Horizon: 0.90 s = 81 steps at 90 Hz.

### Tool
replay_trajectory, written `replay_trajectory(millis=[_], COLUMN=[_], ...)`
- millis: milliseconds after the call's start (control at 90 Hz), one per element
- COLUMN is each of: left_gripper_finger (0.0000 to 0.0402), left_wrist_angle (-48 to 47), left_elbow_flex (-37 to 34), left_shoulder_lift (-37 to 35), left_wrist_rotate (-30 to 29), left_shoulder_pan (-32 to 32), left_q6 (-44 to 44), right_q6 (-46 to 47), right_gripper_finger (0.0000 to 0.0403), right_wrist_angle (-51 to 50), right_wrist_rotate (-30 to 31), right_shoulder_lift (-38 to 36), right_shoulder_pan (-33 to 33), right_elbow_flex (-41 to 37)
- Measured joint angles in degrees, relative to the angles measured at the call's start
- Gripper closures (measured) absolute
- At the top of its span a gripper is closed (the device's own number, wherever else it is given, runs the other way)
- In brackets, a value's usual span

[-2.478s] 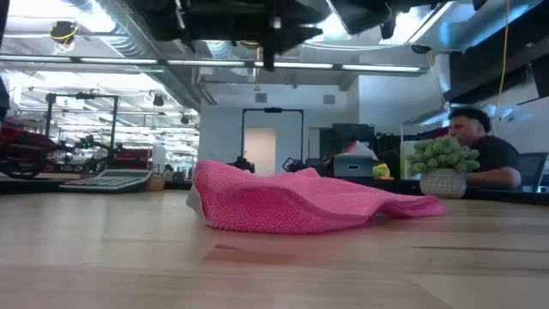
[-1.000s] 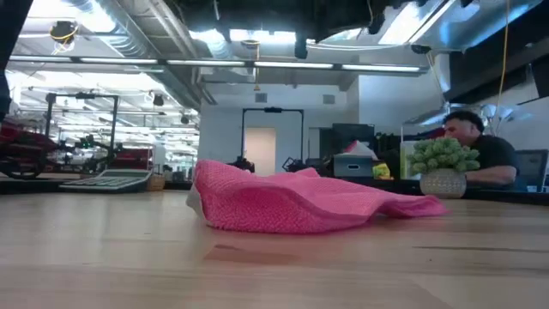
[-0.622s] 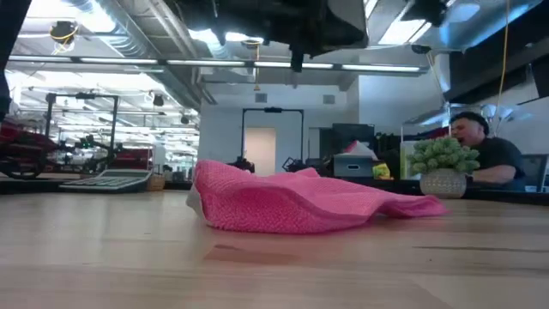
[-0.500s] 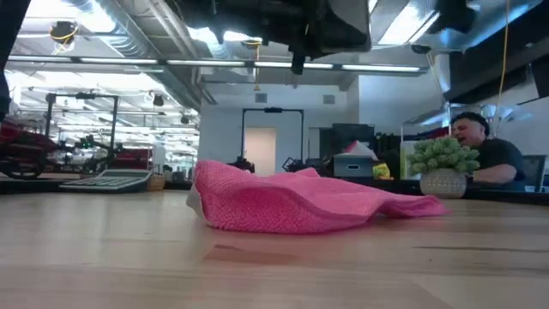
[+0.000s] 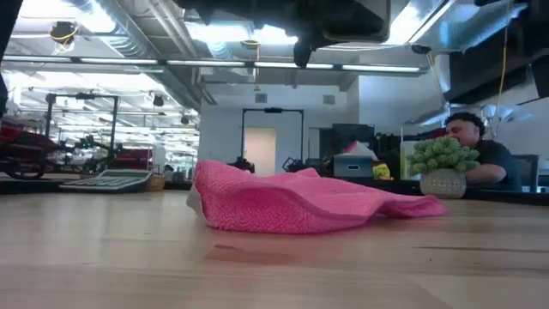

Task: Apply microfiber cloth
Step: Spray the black cellphone with the spray bottle

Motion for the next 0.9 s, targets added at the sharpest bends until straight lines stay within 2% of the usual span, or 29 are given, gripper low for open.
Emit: replay_trajectory(millis=[167,311,489,711,900], left_gripper_finger=[0.0381,0.0381,0.0381,0.0381,0.0381], left_wrist_angle=[1.45,4.73,9.37,20.40,20.85], left_elbow_flex=[0.00,0.00,0.02,0.13,4.25], left_shoulder_lift=[2.14,3.95,7.87,13.74,18.43], left_wrist_rotate=[-2.28,-5.21,-8.46,-10.17,-12.06], left_shoulder_pan=[-3.66,-6.20,-9.05,-10.97,-12.46], left_q6=[-1.20,-4.16,-7.98,-12.76,-14.04], right_q6=[7.97,15.38,22.15,22.49,22.82], right_gripper_finger=[0.0191,0.0191,0.0191,0.0191,0.0191], right_wrist_angle=[0.63,2.33,5.53,11.24,13.56], right_wrist_rotate=[0.29,3.42,6.09,10.05,11.86], right_shoulder_lift=[0.99,1.66,6.01,14.08,19.22], right_shoulder_pan=[11.69,21.35,30.83,36.53,38.89], right_elbow_flex=[-1.80,-2.77,-3.39,-3.47,-3.47])
